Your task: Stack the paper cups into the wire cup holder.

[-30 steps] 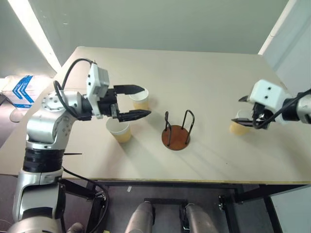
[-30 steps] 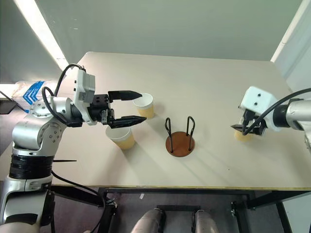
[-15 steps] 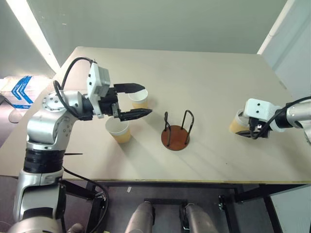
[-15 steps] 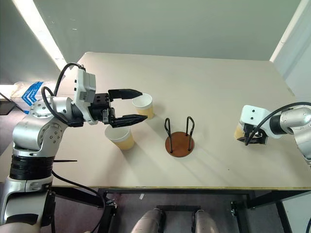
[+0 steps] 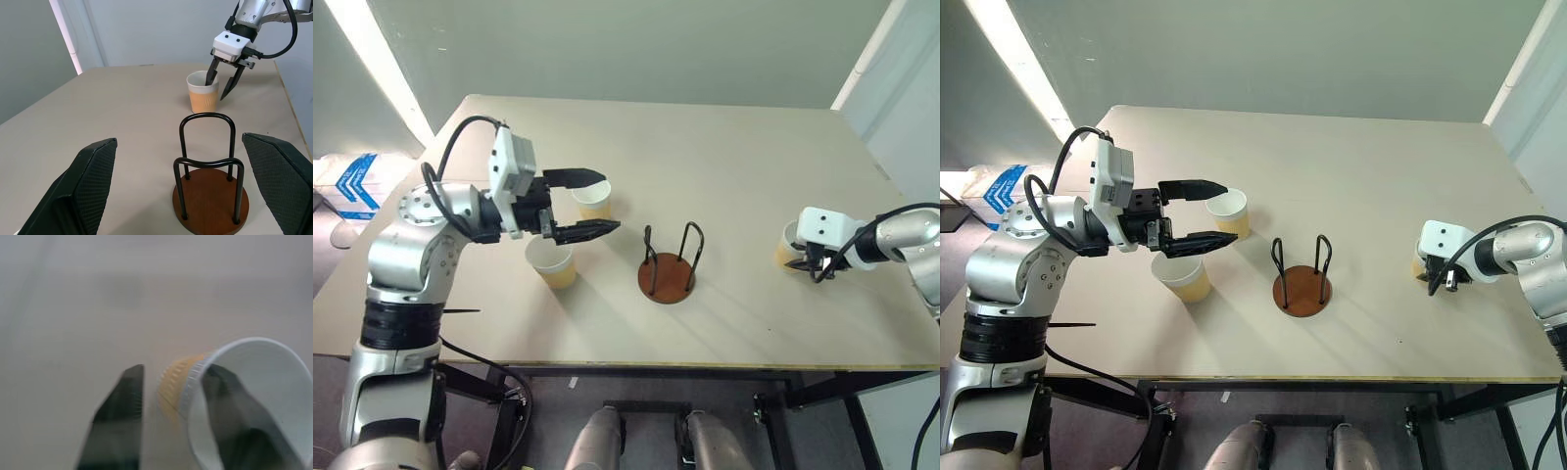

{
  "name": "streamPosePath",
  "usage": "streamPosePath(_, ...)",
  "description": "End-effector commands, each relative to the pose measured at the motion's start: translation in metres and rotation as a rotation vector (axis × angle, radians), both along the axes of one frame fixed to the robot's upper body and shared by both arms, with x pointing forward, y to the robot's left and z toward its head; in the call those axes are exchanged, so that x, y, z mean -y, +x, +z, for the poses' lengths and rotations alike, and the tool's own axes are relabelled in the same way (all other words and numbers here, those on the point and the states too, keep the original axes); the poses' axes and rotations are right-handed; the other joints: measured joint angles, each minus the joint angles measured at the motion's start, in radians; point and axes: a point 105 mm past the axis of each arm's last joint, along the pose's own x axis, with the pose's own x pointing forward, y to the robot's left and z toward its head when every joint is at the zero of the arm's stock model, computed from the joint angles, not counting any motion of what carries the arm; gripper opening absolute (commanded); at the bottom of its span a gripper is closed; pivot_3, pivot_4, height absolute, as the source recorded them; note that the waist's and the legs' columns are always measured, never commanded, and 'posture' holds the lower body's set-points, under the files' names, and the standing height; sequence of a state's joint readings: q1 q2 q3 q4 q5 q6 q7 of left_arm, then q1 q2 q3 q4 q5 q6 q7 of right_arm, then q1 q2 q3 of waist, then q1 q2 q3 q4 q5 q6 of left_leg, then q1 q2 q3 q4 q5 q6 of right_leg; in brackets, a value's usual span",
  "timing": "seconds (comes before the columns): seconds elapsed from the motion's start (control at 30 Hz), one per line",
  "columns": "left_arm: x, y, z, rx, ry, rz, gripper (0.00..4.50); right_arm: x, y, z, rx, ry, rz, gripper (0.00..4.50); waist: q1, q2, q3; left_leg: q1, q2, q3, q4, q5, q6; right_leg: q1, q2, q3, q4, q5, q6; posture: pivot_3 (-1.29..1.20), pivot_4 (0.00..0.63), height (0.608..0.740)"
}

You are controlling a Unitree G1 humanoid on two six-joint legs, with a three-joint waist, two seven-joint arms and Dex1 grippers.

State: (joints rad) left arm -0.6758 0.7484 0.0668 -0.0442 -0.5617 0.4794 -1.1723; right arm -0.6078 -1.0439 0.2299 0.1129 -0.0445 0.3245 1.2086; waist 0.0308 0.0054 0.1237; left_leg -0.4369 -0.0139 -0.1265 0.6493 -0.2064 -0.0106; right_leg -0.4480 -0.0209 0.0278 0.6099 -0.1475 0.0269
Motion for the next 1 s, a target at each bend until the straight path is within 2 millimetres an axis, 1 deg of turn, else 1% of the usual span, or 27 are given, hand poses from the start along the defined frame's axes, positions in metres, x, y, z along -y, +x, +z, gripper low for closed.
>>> streamPosePath(0.03, -0.001, -0.006, 0.004, 0.049, 0.027, -0.028, 4.5, -0.006, 0.002, 0.019, 0.052, 0.012, 0.021, 0.46, 0.0, 0.0, 0.0, 0.0, 0.0, 0.0, 0.0, 0.0, 0.0, 0.0, 0.0, 0.0, 0.0, 0.0, 0.0, 0.0, 0.15, 0.74)
streamPosePath(0.07, -0.002, -0.008, 0.003, 0.049, 0.033, -0.035, 4.5, -0.008, 0.001, 0.02, 0.052, 0.021, 0.025, 0.13, -0.001, 0.0, 0.0, 0.0, 0.0, 0.0, 0.0, 0.0, 0.0, 0.0, 0.0, 0.0, 0.0, 0.0, 0.0, 0.0, 0.15, 0.74)
streamPosePath(0.13, -0.003, -0.007, 0.001, 0.055, 0.039, -0.031, 4.5, -0.012, 0.0, 0.026, 0.056, 0.042, 0.035, 0.06, -0.001, 0.0, 0.0, 0.0, 0.0, 0.0, 0.0, 0.0, 0.0, 0.0, 0.0, 0.0, 0.0, 0.0, 0.0, 0.0, 0.15, 0.74)
streamPosePath(0.2, -0.005, -0.005, 0.002, 0.068, 0.029, -0.013, 4.5, -0.019, -0.005, 0.039, 0.066, 0.076, 0.061, 0.06, -0.001, 0.0, 0.0, 0.0, 0.0, 0.0, 0.0, 0.0, 0.0, 0.0, 0.0, 0.0, 0.0, 0.0, -0.001, 0.0, 0.15, 0.74)
streamPosePath(0.33, -0.013, -0.001, 0.006, 0.067, 0.006, 0.036, 4.5, -0.054, -0.025, 0.092, 0.129, 0.164, 0.184, 0.06, -0.003, 0.002, 0.001, 0.0, 0.0, 0.001, 0.0, 0.0, 0.0, 0.0, 0.0, 0.0, 0.0, -0.005, -0.009, 0.0, 0.15, 0.74)
streamPosePath(0.4, -0.017, 0.001, 0.006, 0.066, 0.006, 0.055, 4.5, -0.079, -0.039, 0.121, 0.171, 0.195, 0.281, 0.06, -0.006, 0.002, 0.001, 0.0, 0.0, 0.001, -0.001, 0.0, -0.001, -0.001, 0.0, 0.0, 0.001, -0.005, -0.009, 0.0, 0.15, 0.74)
streamPosePath(0.43, -0.018, 0.002, 0.006, 0.066, 0.007, 0.058, 4.5, -0.091, -0.045, 0.131, 0.186, 0.203, 0.326, 0.06, -0.007, 0.002, 0.001, 0.0, 0.0, 0.001, -0.001, 0.0, -0.001, -0.001, 0.0, 0.0, 0.001, -0.006, -0.01, 0.0, 0.15, 0.74)
streamPosePath(0.5, -0.019, 0.003, 0.006, 0.066, 0.01, 0.059, 4.5, -0.109, -0.055, 0.142, 0.201, 0.194, 0.402, 0.06, -0.008, 0.002, 0.001, 0.001, 0.0, 0.0, -0.002, 0.0, -0.001, -0.001, 0.001, -0.001, 0.001, -0.007, -0.011, 0.0, 0.15, 0.74)
streamPosePath(0.57, -0.019, 0.004, 0.006, 0.065, 0.017, 0.055, 4.5, -0.126, -0.065, 0.145, 0.192, 0.178, 0.48, 0.06, -0.009, 0.001, 0.0, 0.001, 0.0, 0.0, -0.002, 0.0, -0.001, -0.001, 0.001, -0.001, 0.0, -0.008, -0.012, 0.0, 0.15, 0.74)
streamPosePath(0.63, -0.019, 0.006, 0.004, 0.063, 0.031, 0.049, 4.5, -0.141, -0.073, 0.143, 0.175, 0.151, 0.565, 0.06, -0.007, 0.001, 0.0, 0.0, 0.0, 0.0, -0.002, -0.001, -0.001, -0.001, 0.001, -0.001, 0.0, -0.008, -0.012, 0.0, 0.15, 0.74)
streamPosePath(0.73, -0.019, 0.009, 0.004, 0.066, 0.036, 0.045, 4.5, -0.162, -0.081, 0.139, 0.15, 0.13, 0.666, 0.06, -0.007, 0.001, 0.001, 0.0, 0.0, 0.0, -0.001, 0.0, -0.001, -0.002, 0.001, -0.001, 0.001, -0.008, -0.012, 0.0, 0.15, 0.74)
streamPosePath(0.83, -0.017, 0.01, 0.005, 0.072, 0.033, 0.035, 4.5, -0.173, -0.079, 0.131, 0.133, 0.112, 0.712, 0.06, -0.006, 0.001, 0.001, 0.0, 0.0, -0.001, -0.001, 0.0, -0.001, -0.002, 0.001, -0.001, 0.002, -0.008, -0.012, 0.0, 0.15, 0.74)
streamPosePath(1.0, -0.014, 0.008, 0.004, 0.075, 0.031, 0.027, 4.5, -0.177, -0.07, 0.121, 0.131, 0.083, 0.727, 0.06, -0.006, 0.001, 0.001, -0.001, 0.0, -0.001, -0.001, 0.0, -0.001, -0.003, 0.0, -0.001, 0.002, -0.008, -0.012, 0.0, 0.15, 0.74)
